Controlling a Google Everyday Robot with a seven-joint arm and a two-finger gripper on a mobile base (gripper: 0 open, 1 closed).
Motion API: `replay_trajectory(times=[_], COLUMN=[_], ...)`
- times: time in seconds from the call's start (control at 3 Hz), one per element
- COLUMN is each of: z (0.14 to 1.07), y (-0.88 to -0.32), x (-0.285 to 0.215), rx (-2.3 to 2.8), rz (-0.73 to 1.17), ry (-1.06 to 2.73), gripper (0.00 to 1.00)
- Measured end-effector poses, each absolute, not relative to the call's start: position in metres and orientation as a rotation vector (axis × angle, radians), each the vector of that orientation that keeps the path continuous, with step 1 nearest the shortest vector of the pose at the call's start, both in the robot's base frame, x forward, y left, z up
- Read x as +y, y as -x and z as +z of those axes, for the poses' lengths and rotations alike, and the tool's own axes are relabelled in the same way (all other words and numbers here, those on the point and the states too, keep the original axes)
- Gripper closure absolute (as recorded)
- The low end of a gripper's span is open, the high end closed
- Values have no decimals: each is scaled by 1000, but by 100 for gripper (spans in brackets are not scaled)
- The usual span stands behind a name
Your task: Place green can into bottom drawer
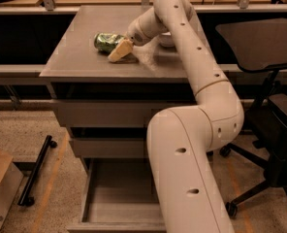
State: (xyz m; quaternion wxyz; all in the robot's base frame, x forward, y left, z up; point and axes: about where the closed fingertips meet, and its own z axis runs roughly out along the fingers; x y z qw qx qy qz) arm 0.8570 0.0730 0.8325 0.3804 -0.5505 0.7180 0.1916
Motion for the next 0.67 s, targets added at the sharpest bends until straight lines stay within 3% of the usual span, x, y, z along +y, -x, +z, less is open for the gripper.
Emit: replay_trajectory(times=[0.33,0.67], z=[834,834], y=[-857,-857], x=[73,73], rx=[1832,1832], rz=[489,489], ry=[1405,1405], gripper=[93,100])
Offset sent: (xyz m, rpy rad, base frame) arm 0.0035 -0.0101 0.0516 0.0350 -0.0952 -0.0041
